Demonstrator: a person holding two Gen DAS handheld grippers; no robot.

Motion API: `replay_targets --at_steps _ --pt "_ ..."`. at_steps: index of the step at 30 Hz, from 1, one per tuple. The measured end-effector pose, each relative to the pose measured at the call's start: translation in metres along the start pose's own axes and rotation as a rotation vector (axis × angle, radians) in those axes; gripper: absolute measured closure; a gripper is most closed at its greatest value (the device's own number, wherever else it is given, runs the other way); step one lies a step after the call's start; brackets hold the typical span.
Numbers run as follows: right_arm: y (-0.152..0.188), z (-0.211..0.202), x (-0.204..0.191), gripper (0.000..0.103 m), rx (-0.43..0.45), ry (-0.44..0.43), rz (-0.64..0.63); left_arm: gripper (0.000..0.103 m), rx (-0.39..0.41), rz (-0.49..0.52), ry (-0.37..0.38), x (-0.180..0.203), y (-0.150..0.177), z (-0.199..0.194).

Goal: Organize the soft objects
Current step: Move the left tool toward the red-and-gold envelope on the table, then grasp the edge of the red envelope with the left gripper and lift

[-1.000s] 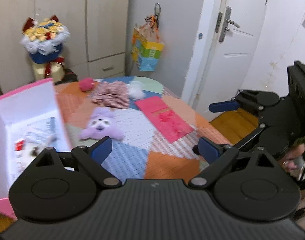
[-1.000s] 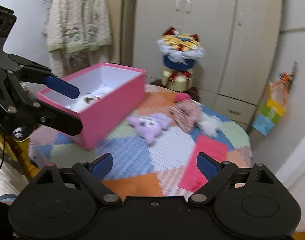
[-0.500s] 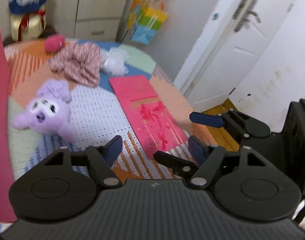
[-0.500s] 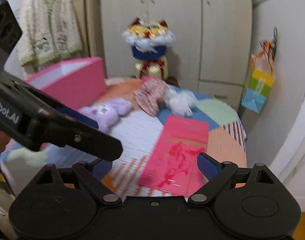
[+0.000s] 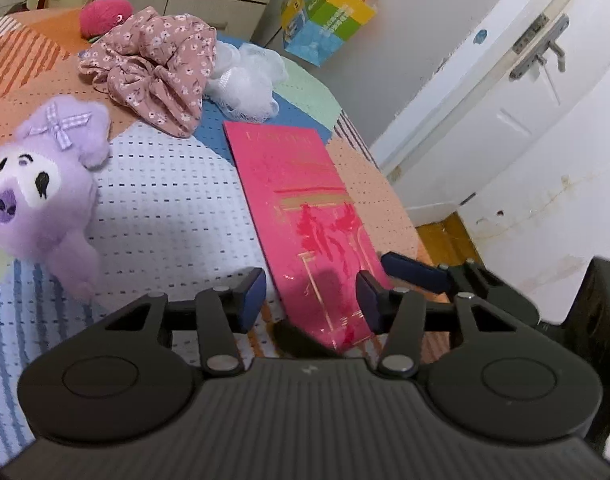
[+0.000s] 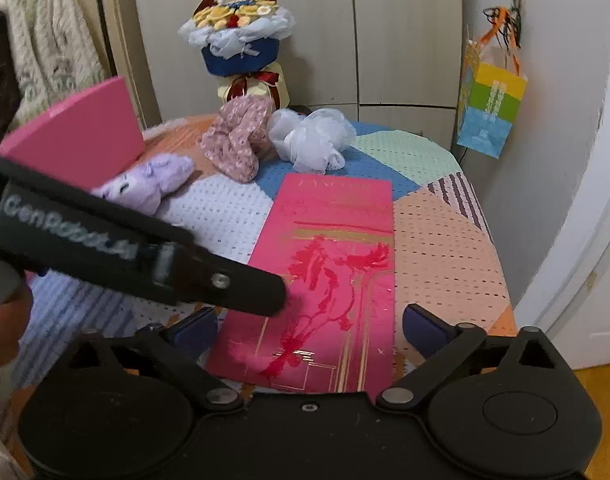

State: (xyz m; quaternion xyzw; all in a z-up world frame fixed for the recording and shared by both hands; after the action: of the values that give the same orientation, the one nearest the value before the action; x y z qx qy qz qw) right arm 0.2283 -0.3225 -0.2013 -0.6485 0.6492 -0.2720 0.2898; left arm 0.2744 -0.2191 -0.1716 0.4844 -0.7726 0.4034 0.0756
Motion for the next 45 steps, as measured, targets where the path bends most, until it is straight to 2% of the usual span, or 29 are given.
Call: replay_targets --at_steps 4,6,15,21,27,37,43,45 --pt "0.0 0.001 -0.006 0.001 0.009 0.019 0.012 0.054 -0.001 -0.03 0.004 -0.001 -0.002 0.002" --pt "-0.001 0.001 -0.003 0.009 0.016 0.031 0.035 0.054 0.001 -0.038 0.005 -0.001 -0.002 0.003" --pt "0.0 -0.006 0.006 0.009 0.07 -0.017 0.125 0.05 0.047 0.059 -0.041 0.011 0.0 0.008" --pt "0.002 -0.009 0.007 0.009 0.088 -0.063 0.16 0.064 0.075 0.106 -0.087 0.013 0.001 0.01" --pt "0.003 -0.013 0.001 0.009 0.082 -0.053 0.149 0.064 0.066 0.126 -0.109 0.015 0.01 0.001" --pt "0.017 -0.045 -0.024 0.009 0.047 -0.1 0.147 0.065 0.021 0.15 -0.149 0.026 0.039 -0.041" --pt "0.022 -0.074 -0.047 0.009 0.024 -0.123 0.111 0.063 0.002 0.204 -0.154 0.036 0.062 -0.078" --pt "0.024 -0.084 -0.058 0.009 0.009 -0.139 0.078 0.062 -0.004 0.207 -0.135 0.038 0.07 -0.093"
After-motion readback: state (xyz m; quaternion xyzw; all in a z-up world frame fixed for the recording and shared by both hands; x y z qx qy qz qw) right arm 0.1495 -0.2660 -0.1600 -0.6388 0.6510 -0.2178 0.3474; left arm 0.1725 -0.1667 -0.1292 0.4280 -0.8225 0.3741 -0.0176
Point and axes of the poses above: each gripper's, at about its wrist camera, not at the fingertips, and z roughly the way its jaws point, x to its right, y to its underside, the point moved 7 cm from there along z, roughly the way its jaws point, and after that the axes turned 3 degrees about y, right-handed, at the moved point
